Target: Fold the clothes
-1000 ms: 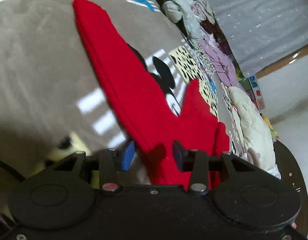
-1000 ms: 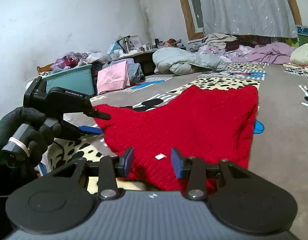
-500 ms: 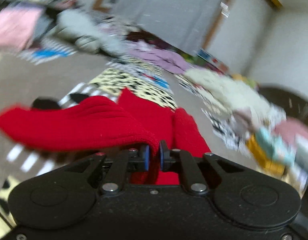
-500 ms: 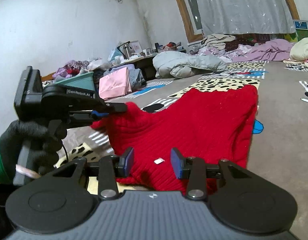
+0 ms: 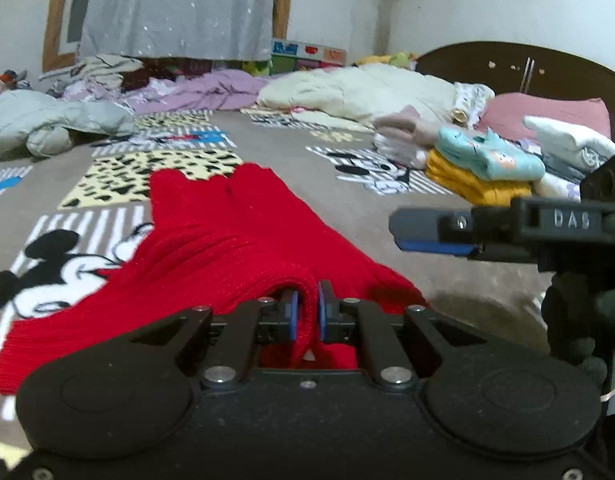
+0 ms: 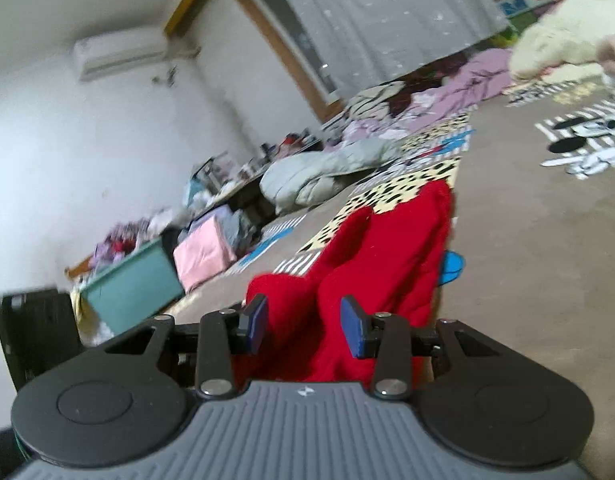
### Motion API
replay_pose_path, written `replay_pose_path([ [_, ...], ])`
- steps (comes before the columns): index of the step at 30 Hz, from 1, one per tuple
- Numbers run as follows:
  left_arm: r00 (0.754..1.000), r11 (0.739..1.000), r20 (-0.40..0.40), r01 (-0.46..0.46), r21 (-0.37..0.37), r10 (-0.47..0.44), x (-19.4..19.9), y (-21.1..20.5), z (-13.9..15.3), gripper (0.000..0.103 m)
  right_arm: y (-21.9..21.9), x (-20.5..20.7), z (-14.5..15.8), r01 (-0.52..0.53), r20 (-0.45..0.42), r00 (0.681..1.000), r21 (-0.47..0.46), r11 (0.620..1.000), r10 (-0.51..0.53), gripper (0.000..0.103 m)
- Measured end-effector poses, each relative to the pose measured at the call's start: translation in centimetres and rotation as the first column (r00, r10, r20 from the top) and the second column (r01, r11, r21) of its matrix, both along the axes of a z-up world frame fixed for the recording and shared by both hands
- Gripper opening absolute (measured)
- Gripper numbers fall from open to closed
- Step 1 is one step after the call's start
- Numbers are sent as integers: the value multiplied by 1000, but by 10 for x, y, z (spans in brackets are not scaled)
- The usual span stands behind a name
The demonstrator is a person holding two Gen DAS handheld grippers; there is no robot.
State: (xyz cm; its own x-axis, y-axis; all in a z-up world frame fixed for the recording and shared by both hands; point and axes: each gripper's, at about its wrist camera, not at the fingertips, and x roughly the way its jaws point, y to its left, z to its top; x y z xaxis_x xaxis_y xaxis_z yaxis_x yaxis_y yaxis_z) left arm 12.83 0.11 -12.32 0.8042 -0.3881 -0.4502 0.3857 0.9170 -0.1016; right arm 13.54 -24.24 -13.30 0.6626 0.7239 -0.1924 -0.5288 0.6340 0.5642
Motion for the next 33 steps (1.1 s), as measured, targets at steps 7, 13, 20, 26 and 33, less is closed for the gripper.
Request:
replay_pose_path([
  [7,997,998,-57,54,-11,-55,4,-5,-15,7,-3,10,-8,13,-27,1000,22,1000,-13,42],
  [13,993,995,-58,100,27,-98,-5,1,-12,7,1,10,-7,2,-19,1000,4,1000,-2,42],
  [20,969,967,-64,244,71,-239,-33,12,13,37,11,4,-4,-21,21,1000,-50,999,22,42],
  [26,997,994,-60,51,-99,-58,-35,93,38,35,20,-3,1,-51,73,996,-103,993,59,42],
  [33,952,901,-300,-179,-395,58,-24,161,11,37,56,-24,6,-103,212,961,-320,942,177,42],
])
